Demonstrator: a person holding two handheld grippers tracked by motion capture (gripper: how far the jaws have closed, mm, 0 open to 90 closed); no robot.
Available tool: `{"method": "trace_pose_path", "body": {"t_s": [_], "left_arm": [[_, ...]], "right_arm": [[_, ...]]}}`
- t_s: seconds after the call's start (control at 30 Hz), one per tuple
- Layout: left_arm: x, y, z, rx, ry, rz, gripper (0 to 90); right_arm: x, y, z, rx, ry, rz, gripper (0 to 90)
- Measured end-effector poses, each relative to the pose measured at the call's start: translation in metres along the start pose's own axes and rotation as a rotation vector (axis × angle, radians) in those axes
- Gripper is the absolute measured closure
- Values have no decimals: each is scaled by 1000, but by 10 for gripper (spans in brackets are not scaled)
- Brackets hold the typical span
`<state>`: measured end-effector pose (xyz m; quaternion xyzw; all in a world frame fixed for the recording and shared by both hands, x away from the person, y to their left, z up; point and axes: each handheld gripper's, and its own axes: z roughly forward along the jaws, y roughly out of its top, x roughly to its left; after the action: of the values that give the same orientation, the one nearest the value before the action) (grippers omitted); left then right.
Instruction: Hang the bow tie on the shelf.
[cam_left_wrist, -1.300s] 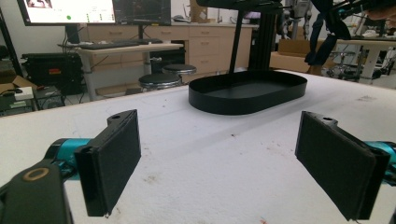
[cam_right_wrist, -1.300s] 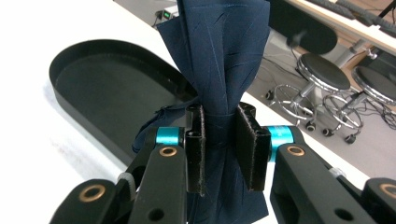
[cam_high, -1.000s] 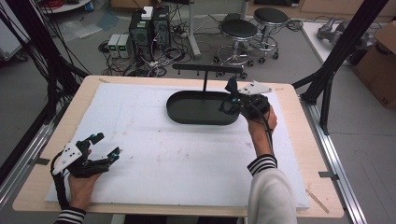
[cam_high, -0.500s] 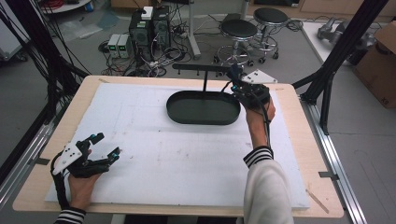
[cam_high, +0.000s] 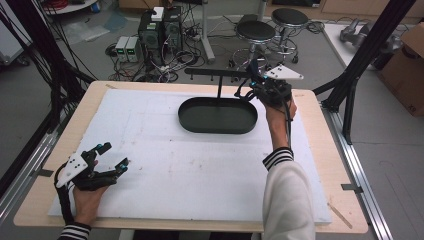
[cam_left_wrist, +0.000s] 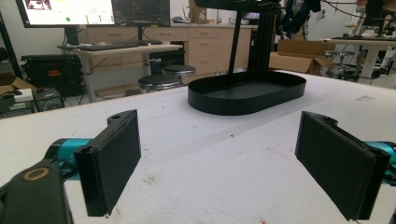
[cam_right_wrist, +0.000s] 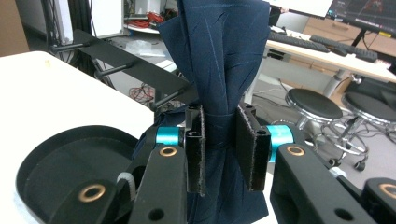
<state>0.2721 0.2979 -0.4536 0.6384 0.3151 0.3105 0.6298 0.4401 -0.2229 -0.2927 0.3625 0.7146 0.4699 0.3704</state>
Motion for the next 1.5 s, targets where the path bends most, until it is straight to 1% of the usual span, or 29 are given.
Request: {"method": "trace_pose_path", "body": {"t_s": [0.03, 0.1, 0.2, 0.23, 0.3, 0.47, 0.5, 0.53, 0.57, 0.73, 0.83, 0.97, 1.0, 1.13, 1.2, 1.27, 1.33, 1.5], "left_arm": [[0, 0, 0, 0, 0, 0, 146], [0, 0, 0, 1, 0, 0, 146], [0, 0, 0, 1, 0, 0, 147], [0, 0, 0, 1, 0, 0, 147], [0, 0, 0, 2, 0, 1, 147], [0, 0, 0, 1, 0, 1, 147], [0, 0, 0, 2, -1, 1, 147], [0, 0, 0, 2, 0, 0, 147], [0, 0, 0, 2, 0, 1, 147], [0, 0, 0, 2, 0, 0, 147], [0, 0, 0, 2, 0, 1, 147], [0, 0, 0, 2, 0, 1, 147], [0, 0, 0, 1, 0, 1, 147], [0, 0, 0, 2, -1, 0, 147], [0, 0, 0, 0, 0, 0, 147], [0, 0, 0, 0, -2, -1, 147], [0, 0, 0, 0, -1, 1, 147], [0, 0, 0, 0, -1, 1, 147]], "right_arm": [[-2, 1, 1, -5, 7, 12, 748], [-3, 2, 1, -1, 11, 12, 748], [-6, 7, 3, 5, 12, -1, 748], [-7, 9, 4, -4, 10, 1, 748], [-8, 9, 5, 0, 7, 4, 748], [-15, 5, 11, 8, -12, 14, 747], [-18, 3, 13, 6, -17, 30, 747], [-18, 3, 13, 6, -17, 30, 747], [-20, 2, 15, 10, -19, 42, 748], [-25, 0, 22, 12, -29, 47, 747], [-29, -4, 27, 18, -41, 60, 747], [-36, -12, 32, 37, -52, 93, 746], [-39, -16, 32, 49, -59, 103, 746], [-42, -21, 31, 67, -71, 100, 746], [-44, -28, 31, 81, -75, 93, 745], [-47, -33, 30, 104, -60, 122, 744], [-48, -36, 30, 122, -53, 122, 745], [-46, -36, 31, 134, -44, 111, 744]]}}
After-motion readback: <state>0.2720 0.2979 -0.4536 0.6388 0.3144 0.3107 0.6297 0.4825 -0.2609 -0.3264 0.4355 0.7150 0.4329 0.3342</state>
